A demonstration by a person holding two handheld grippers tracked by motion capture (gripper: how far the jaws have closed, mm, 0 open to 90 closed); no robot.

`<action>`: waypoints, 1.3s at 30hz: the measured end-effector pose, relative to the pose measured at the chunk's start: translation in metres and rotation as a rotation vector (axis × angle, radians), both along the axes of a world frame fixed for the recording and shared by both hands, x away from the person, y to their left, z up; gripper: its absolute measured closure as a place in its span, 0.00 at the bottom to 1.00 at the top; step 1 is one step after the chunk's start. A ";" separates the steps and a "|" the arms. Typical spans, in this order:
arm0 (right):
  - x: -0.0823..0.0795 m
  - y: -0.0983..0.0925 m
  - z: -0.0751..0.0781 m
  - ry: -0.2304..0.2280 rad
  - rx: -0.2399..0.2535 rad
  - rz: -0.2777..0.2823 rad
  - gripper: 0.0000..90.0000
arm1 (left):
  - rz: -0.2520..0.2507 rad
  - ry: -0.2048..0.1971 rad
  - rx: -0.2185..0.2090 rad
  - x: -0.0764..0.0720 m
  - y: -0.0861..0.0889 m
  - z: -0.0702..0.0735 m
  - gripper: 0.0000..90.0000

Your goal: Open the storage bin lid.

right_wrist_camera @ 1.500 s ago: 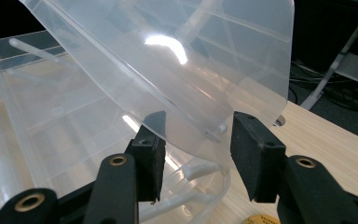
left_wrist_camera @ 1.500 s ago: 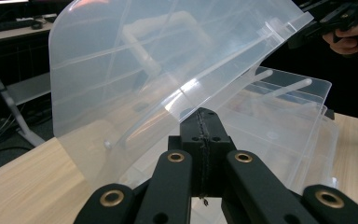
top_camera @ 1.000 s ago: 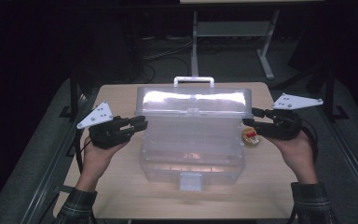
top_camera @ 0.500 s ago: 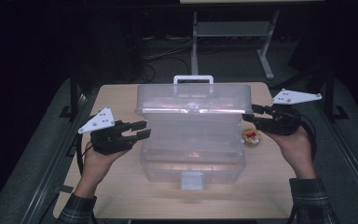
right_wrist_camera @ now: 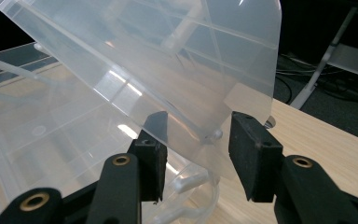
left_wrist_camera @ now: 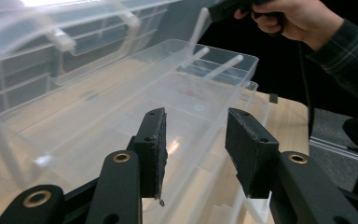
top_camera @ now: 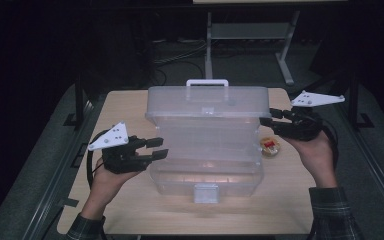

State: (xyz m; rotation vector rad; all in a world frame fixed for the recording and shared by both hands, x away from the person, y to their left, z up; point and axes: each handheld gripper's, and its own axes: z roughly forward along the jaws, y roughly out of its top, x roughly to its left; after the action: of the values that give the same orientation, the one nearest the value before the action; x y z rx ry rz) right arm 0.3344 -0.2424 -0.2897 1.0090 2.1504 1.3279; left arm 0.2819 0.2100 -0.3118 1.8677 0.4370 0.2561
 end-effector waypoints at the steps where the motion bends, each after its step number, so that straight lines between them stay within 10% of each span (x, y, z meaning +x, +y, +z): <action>1: 0.000 0.000 0.000 0.003 0.003 -0.002 0.63 | -0.004 0.000 0.000 -0.001 -0.002 -0.001 0.64; 18: 0.004 0.000 0.002 0.010 0.005 -0.004 0.63 | -0.134 0.044 0.043 -0.019 -0.035 -0.015 0.65; 39: 0.005 -0.001 0.002 0.015 0.017 -0.001 0.63 | -0.224 0.107 0.249 -0.015 -0.076 -0.053 0.57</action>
State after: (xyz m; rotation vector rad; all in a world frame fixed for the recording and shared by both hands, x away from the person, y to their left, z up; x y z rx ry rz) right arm 0.3394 -0.2431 -0.2878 1.0296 2.1528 1.3443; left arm 0.2671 0.1340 -0.3652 2.1621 0.2727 0.0611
